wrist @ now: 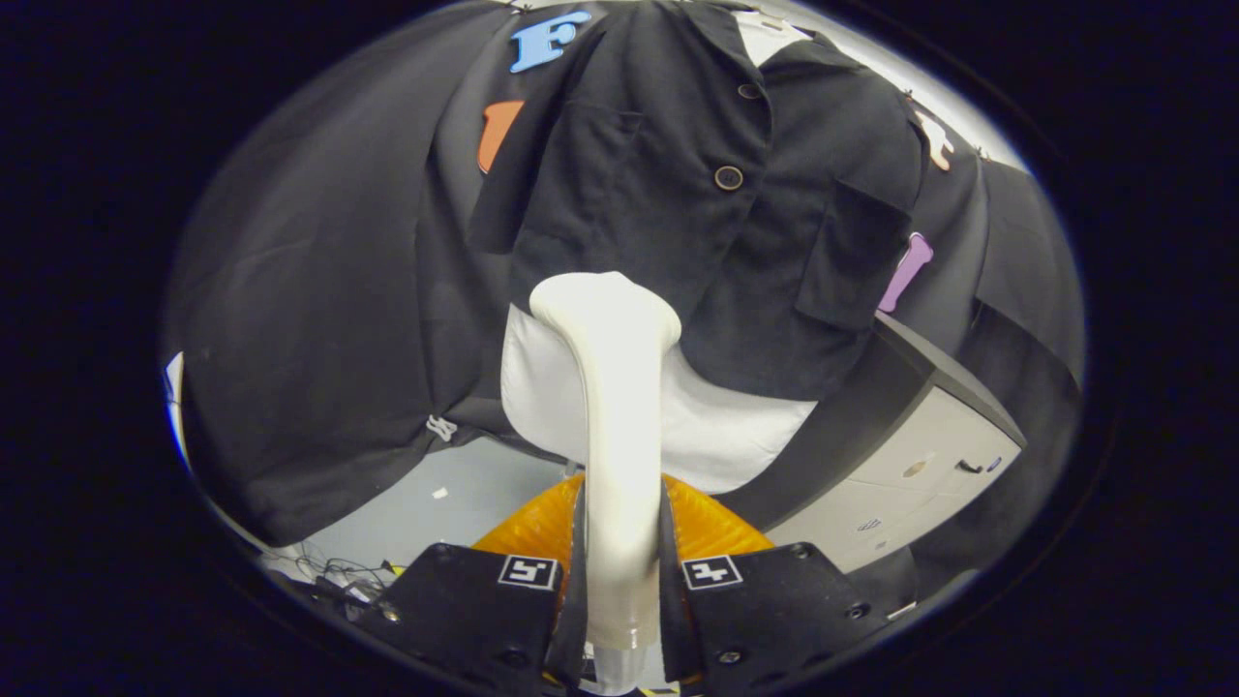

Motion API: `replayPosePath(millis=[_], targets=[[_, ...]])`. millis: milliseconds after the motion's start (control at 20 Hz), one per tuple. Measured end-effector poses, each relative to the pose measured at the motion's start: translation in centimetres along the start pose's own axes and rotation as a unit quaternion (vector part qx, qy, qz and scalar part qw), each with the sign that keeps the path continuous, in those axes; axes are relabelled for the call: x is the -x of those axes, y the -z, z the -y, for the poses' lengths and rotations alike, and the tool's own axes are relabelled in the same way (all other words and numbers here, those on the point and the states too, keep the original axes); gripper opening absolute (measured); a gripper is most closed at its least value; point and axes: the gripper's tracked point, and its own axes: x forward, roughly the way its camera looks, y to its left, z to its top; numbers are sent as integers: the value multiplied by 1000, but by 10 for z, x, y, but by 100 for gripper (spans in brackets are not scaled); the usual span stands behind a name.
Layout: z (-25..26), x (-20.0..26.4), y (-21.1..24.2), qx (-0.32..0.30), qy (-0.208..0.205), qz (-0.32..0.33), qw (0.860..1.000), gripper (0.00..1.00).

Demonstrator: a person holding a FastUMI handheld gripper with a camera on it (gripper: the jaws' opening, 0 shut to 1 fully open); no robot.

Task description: Iron the clothes twice with a garment steamer, once on the left side and once on the right side.

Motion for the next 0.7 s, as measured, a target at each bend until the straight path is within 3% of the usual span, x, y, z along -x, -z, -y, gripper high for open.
replayPosePath(millis=[350, 700], targets=[[8, 13, 13, -26, 0, -5, 1000, 33], [59, 27, 44, -54, 14, -26, 998, 33]])
